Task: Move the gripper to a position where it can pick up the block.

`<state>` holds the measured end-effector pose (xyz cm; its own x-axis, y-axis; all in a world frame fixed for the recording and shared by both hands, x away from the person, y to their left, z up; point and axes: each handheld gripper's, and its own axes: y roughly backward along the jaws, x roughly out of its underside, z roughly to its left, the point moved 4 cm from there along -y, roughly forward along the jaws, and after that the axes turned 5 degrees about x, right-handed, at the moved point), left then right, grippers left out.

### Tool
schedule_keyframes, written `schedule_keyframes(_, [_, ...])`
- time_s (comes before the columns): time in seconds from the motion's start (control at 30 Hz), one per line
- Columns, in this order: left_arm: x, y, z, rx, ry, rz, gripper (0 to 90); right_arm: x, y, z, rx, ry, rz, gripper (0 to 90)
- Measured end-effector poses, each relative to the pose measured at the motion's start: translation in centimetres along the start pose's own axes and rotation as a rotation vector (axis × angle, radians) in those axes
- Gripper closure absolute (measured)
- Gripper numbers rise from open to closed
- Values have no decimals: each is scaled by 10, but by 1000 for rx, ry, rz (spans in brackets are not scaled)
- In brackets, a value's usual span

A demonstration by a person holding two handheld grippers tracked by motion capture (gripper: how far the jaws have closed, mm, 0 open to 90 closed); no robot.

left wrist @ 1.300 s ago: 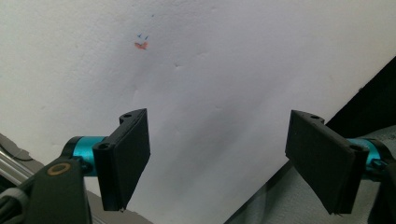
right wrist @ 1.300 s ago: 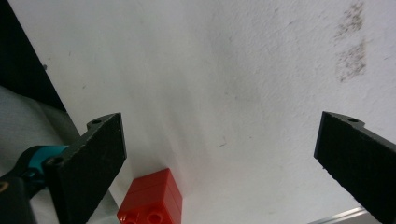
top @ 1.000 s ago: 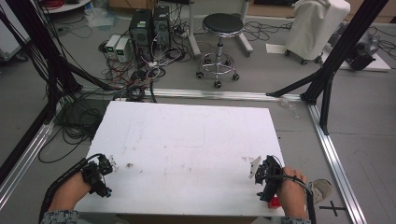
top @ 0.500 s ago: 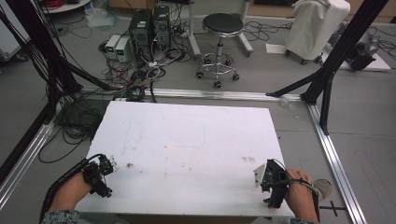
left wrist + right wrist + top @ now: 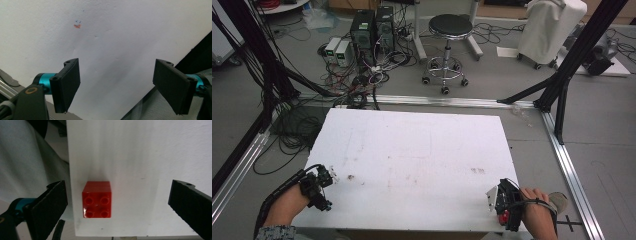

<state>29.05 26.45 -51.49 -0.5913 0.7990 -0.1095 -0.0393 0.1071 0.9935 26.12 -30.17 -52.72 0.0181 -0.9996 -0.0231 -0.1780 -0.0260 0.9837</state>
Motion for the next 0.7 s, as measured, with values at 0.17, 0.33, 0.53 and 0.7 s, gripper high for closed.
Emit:
schedule_keyframes(0.17, [-1,-2,0,-3,1,-1,223,11,-5,7,-4,-18,-5,13])
schedule_keyframes(0.33, [-1,-3,0,5,-6,9,223,23,-10,13,-13,-43,-6,13])
schedule_keyframes(0.53, [-1,-3,-1,-1,-11,8,223,28,-17,17,-33,-45,-11,13])
schedule_keyframes(0.7, [-1,-4,-1,0,-11,14,223,28,-25,18,-41,-37,-7,13])
